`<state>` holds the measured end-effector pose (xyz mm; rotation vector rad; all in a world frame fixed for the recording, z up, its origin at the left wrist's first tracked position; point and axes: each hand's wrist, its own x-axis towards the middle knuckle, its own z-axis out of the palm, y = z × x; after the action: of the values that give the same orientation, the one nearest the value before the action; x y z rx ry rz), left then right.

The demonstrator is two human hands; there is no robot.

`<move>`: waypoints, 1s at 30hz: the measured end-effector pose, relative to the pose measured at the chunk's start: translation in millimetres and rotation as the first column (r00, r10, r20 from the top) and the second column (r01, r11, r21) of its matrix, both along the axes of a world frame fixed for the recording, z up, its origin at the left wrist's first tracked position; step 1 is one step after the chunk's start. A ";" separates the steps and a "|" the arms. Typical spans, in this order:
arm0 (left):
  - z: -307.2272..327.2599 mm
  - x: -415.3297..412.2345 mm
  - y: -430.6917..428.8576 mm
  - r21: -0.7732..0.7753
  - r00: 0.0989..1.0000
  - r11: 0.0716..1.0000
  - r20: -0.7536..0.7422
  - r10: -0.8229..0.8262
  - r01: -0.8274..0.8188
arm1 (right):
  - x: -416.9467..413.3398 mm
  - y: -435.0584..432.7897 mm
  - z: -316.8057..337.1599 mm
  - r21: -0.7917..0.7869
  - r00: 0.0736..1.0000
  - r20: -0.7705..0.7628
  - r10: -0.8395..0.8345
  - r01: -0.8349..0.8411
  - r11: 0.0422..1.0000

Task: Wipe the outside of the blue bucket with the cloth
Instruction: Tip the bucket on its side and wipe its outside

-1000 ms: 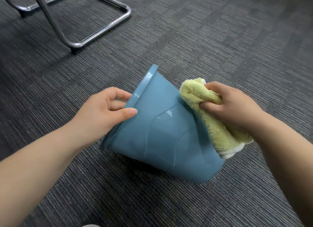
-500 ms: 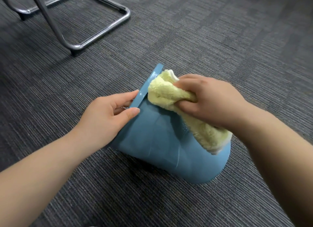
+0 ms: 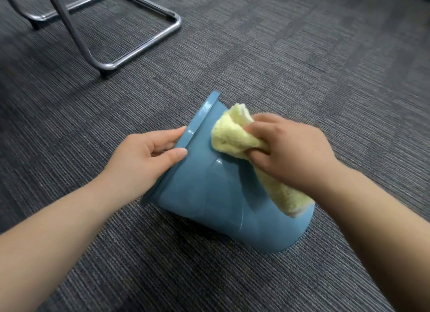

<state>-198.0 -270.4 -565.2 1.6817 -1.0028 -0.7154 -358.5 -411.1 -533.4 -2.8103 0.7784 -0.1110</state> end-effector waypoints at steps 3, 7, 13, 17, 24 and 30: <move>-0.4 -0.3 -0.5 0.001 1.000 1.000 -0.004 0.009 -0.009 | 2.0 25.7 -0.7 0.015 0.986 0.011 0.167 -0.167 0.986; 1.3 0.6 -0.3 0.014 1.000 1.000 -0.014 0.012 -0.012 | 7.0 14.8 -1.6 0.037 0.993 0.010 0.119 -0.119 0.992; 2.4 -6.3 2.1 0.011 0.999 1.000 -0.036 0.013 -0.013 | -0.4 -15.5 -7.2 0.098 0.985 -0.011 -0.174 0.174 0.980; 2.7 -7.7 -0.5 0.015 0.999 0.999 -0.016 0.034 -0.034 | -1.4 11.0 0.7 0.092 0.996 0.058 0.062 -0.067 0.994; 1.5 -2.7 3.4 0.018 0.999 0.999 -0.024 0.046 -0.046 | -11.8 -5.1 -10.7 0.082 0.995 -0.058 -0.080 0.084 0.993; -5.0 5.2 6.4 0.048 0.996 0.996 -0.037 0.078 -0.076 | -14.8 11.7 -15.6 0.078 0.998 -0.038 0.052 -0.049 0.996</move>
<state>-192.9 -264.1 -570.1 1.7310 -0.8952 -0.7225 -373.3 -399.4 -548.9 -2.7643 0.7039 -0.0166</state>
